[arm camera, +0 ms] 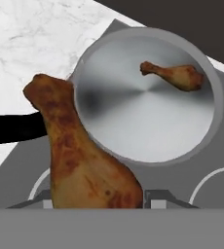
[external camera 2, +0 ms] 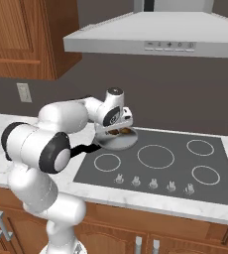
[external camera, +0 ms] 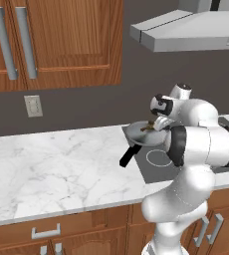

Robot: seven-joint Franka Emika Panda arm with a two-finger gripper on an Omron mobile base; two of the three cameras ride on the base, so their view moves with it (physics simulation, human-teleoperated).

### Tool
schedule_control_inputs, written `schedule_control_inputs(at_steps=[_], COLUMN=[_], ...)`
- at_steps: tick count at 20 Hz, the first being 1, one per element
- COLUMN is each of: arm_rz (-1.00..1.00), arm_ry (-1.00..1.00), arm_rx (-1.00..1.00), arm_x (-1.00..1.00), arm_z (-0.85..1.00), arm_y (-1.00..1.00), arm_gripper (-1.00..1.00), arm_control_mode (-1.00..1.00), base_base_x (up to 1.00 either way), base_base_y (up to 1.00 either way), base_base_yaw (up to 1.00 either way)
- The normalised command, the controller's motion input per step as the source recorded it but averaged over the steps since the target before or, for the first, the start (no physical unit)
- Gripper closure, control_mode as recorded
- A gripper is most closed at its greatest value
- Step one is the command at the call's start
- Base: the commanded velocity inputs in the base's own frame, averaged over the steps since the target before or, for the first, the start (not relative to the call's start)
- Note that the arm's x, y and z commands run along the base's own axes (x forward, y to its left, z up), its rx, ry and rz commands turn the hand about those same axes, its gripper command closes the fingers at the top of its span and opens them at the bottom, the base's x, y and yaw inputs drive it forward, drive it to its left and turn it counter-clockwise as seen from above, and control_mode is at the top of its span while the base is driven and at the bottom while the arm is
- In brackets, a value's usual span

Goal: Take the chicken drumsticks from the pan and place one on each plate on the dining counter.

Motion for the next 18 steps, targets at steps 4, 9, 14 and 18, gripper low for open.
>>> schedule_control_inputs(at_steps=[4,9,14,18], arm_rz=[-0.04,0.0,0.01,0.0], arm_ry=[0.0,0.0,0.0,0.0], arm_rx=[0.0,-0.02,-0.02,0.0], arm_x=[-0.55,-0.57,-0.55,-0.58], arm_z=[0.56,0.48,0.29,0.22], arm_y=[0.08,0.09,0.13,0.17], arm_gripper=[1.0,1.0,1.0,1.0], arm_control_mode=[-1.0,-1.0,-1.0,-1.0], base_base_x=[0.0,0.0,0.0,0.0], base_base_y=[0.0,0.0,0.0,0.0], base_base_yaw=[0.0,0.0,0.0,0.0])
